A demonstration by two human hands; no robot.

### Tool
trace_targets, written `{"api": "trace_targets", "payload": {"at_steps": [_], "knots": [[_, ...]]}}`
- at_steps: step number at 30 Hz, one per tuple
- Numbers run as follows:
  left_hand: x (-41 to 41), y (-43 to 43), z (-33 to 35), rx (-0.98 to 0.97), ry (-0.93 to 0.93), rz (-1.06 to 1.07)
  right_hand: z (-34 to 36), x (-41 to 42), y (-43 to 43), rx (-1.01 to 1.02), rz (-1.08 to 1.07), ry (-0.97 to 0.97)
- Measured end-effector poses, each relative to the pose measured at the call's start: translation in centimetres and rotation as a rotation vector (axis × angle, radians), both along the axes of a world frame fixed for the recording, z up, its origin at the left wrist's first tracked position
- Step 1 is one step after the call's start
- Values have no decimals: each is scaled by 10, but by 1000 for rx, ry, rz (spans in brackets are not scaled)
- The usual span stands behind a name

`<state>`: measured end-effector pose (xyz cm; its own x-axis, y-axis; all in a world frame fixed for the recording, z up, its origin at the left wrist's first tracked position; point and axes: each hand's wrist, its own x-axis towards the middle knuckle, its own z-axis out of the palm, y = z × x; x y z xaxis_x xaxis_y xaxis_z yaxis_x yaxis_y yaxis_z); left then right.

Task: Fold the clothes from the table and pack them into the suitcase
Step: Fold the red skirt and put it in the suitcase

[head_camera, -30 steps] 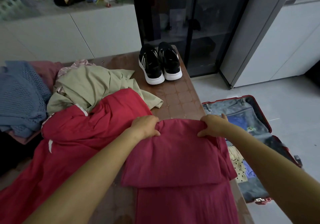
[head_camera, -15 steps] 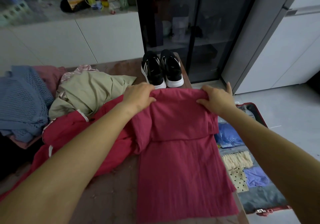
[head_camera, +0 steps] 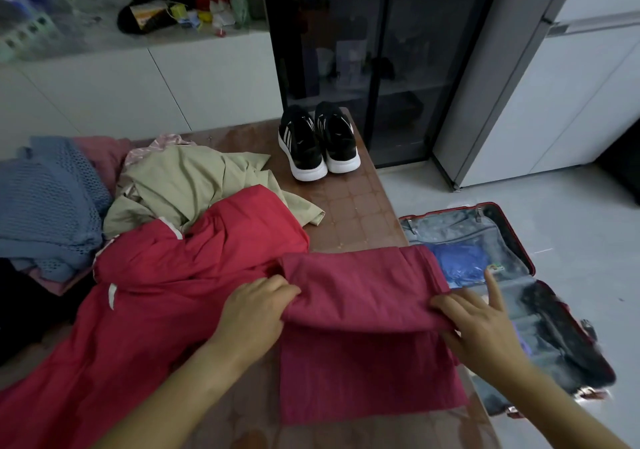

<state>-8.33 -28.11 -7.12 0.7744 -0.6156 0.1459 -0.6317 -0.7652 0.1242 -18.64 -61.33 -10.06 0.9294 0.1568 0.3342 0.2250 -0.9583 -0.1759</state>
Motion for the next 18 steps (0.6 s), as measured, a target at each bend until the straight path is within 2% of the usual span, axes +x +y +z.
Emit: {"api": "trace_targets", "payload": {"at_steps": [5, 8, 12, 16, 18], "knots": [[-47, 21, 0, 44, -83, -212, -12, -44, 4, 34, 26, -43], [-83, 32, -23, 157, -23, -298, -26, -72, 13, -43, 85, 51], [-95, 41, -42, 275, 133, -242, -30, -91, 30, -67, 169, 170], [-96, 14, -23, 5, 89, -105, -14, -81, 45, 58, 60, 143], [-90, -8, -23, 27, 107, -44, -13, -69, 56, 77, -58, 217]]}}
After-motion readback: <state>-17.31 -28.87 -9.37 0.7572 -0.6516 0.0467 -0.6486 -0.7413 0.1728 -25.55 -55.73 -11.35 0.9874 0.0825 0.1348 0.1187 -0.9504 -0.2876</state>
